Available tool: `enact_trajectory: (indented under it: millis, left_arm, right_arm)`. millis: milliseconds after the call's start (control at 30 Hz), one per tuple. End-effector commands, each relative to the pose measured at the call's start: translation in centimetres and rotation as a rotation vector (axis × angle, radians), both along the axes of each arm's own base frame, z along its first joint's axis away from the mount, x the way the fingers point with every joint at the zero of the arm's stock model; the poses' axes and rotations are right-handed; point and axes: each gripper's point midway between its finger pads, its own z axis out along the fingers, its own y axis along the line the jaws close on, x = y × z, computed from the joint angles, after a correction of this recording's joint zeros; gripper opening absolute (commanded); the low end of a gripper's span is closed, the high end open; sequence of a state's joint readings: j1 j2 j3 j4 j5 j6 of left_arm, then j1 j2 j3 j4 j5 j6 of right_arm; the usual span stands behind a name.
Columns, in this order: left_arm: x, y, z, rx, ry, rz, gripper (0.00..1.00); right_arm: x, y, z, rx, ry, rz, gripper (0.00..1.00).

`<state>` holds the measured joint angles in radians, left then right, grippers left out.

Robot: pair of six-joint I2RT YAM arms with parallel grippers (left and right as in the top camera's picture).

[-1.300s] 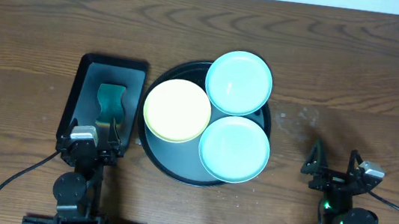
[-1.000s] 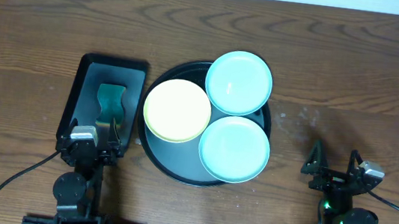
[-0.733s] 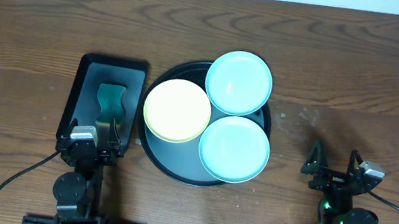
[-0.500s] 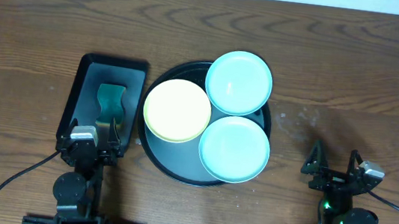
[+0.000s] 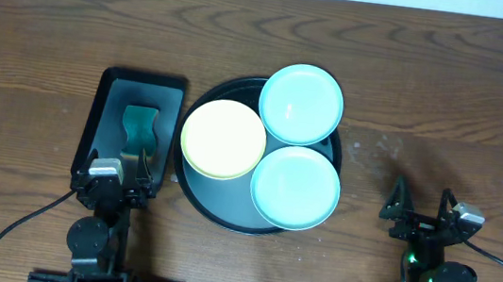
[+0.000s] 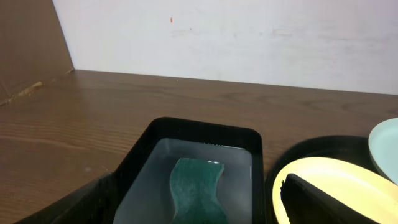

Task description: Clean dirty plates on tray and stack at the side

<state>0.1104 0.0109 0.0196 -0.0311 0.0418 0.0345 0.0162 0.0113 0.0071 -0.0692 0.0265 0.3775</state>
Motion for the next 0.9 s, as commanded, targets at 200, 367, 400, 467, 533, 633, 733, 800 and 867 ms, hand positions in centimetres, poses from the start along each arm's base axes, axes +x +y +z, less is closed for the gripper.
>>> enact_trajectory:
  millis: [200,367,400,467,533,633,733,800,867]
  left_arm:
    - [-0.18,0.56,-1.56,0.016,0.05,0.031,0.84]
    - [-0.18,0.56,-1.55,0.016,0.05,0.031,0.84]
    - [-0.18,0.56,-1.55,0.016,0.05,0.031,0.84]
    - [-0.18,0.56,-1.55,0.016,0.05,0.031,0.85]
    - [-0.18,0.56,-1.55,0.016,0.05,0.031,0.84]
    - [-0.18,0.56,-1.55,0.016,0.05,0.031,0.84]
    - [-0.17,0.56,-1.45,0.016,0.046,0.031,0.84]
    - [-0.15,0.51,-1.39,0.014,0.043,0.028,0.84]
    - [-0.1,0.17,-1.35,0.009,0.041,0.009,0.85]
  right_arm:
    - [0.0,-0.13,-0.11,-0.017,0.003,-0.008,0.99]
    - [0.0,-0.13,-0.11,-0.017,0.003,-0.008,0.99]
    - [0.0,-0.13,-0.11,-0.017,0.003,-0.008,0.99]
    - [0.0,-0.13,-0.1,-0.017,0.003,-0.008,0.99]
    - [0.0,-0.13,-0.1,-0.017,0.003,-0.008,0.99]
    - [0.0,-0.13,-0.11,-0.017,0.003,-0.008,0.99]
    - [-0.01,-0.46,-0.07,-0.022,0.002,-0.027,0.99]
    - [-0.03,-0.98,0.08,-0.024,-0.004,-0.058,0.99]
    - [-0.03,-1.02,0.08,-0.024,-0.004,-0.06,0.99]
